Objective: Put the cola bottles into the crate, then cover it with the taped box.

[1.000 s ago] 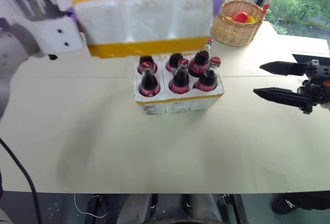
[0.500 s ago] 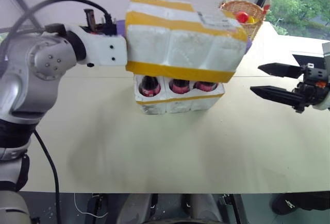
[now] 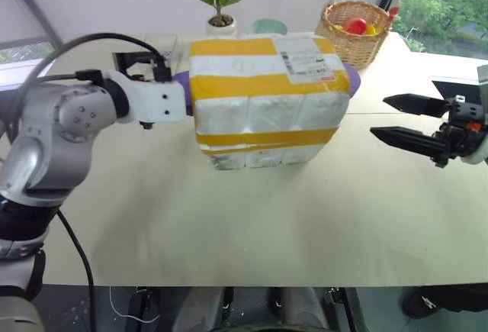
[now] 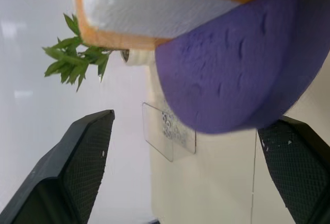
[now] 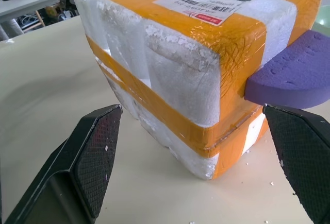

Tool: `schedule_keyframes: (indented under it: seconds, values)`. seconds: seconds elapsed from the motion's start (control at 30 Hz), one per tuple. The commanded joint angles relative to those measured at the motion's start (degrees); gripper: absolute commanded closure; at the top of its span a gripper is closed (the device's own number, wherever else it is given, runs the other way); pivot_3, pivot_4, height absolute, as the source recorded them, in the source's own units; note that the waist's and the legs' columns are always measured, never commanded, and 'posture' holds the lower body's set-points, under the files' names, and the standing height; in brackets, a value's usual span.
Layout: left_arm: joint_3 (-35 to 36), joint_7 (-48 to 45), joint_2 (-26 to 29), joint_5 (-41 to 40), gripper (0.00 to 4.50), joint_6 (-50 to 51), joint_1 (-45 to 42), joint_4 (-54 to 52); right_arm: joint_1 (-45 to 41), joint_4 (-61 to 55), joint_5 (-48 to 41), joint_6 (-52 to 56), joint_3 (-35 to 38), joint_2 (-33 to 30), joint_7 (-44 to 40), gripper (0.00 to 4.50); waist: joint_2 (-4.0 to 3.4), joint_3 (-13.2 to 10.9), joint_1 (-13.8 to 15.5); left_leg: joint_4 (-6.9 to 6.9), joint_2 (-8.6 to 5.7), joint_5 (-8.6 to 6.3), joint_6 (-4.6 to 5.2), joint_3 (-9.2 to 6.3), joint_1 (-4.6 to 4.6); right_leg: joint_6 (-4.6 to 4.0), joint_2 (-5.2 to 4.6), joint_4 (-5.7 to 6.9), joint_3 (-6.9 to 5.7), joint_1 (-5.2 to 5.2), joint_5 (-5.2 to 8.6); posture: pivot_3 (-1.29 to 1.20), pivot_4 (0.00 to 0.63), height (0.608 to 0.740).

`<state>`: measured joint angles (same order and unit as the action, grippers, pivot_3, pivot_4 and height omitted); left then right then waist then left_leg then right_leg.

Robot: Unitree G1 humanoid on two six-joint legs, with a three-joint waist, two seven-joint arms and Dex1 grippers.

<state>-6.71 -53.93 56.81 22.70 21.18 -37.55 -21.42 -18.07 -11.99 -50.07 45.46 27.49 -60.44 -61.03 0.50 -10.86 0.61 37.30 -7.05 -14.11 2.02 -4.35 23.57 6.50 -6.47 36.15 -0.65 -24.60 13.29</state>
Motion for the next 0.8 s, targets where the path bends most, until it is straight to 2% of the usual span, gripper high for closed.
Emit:
schedule_keyframes:
  seconds: [0.03,0.27,0.33,0.4,0.47,0.53,0.67,0.8]
  values:
    - [8.7,-3.3,3.3,-5.7,0.04,0.1,6.1,0.4,-0.9,0.3,0.4,-1.4,0.9,-0.3,-0.2,0.0,-0.02,0.0,-0.1,0.0,0.0,0.0,0.0,0.0,0.0,0.0,0.01,0.0,0.0,-0.01,0.0,0.0,0.15,0.732]
    - [19.4,-12.7,7.1,-20.6,0.04,-6.2,20.4,6.6,-0.4,1.3,2.7,-2.3,-0.2,-1.2,-1.3,0.0,-0.04,0.0,0.4,-0.01,0.01,-0.01,-0.02,-0.01,-0.04,-0.02,-0.03,-0.02,0.0,0.03,0.01,0.0,0.15,0.732]
    - [22.7,-16.7,5.8,-29.6,0.04,0.1,20.4,7.7,0.4,1.4,3.4,-2.5,-0.2,-1.7,-2.2,0.0,-0.04,0.0,0.5,0.01,0.0,-0.03,0.0,-0.02,-0.04,-0.02,-0.04,-0.04,0.0,0.07,0.01,0.0,0.15,0.732]
    - [27.7,-22.3,4.9,-43.4,0.04,12.5,17.9,9.9,1.6,1.5,4.2,-2.8,0.2,-2.5,-3.5,0.0,-0.04,0.0,0.4,0.03,0.0,-0.03,0.01,-0.03,-0.04,-0.02,-0.04,-0.05,0.0,0.07,0.01,0.0,0.15,0.732]
    - [31.0,-27.6,6.3,-53.5,0.04,22.1,16.6,12.4,2.9,1.6,4.9,-3.2,0.6,-3.3,-4.9,0.0,-0.03,0.0,0.1,0.03,0.0,-0.03,0.02,-0.05,-0.04,-0.01,-0.01,-0.02,-0.03,0.06,0.01,0.0,0.15,0.732]
    - [32.7,-31.7,8.4,-59.9,0.04,28.6,15.9,15.6,3.8,1.7,5.2,-3.5,1.0,-3.8,-5.9,0.0,-0.04,0.0,-0.2,0.02,0.01,-0.02,0.02,-0.06,-0.04,-0.01,0.02,0.0,-0.03,0.03,0.01,0.0,0.15,0.732]
    - [31.2,-32.4,9.7,-62.6,0.04,29.7,14.0,19.4,4.2,1.9,5.9,-4.0,0.7,-4.3,-6.7,0.0,-0.11,0.0,-0.7,-0.02,0.02,0.0,-0.02,-0.04,-0.08,-0.01,0.02,0.03,-0.02,0.03,0.02,0.0,0.15,0.732]
    - [27.5,-30.9,9.8,-60.3,0.04,26.4,13.7,19.9,4.1,1.4,7.0,-4.8,-0.8,-3.6,-6.6,0.0,-0.1,0.0,-1.0,-0.01,0.02,0.0,-0.04,-0.04,-0.1,-0.01,-0.03,0.02,-0.01,0.07,0.02,0.0,0.15,0.732]
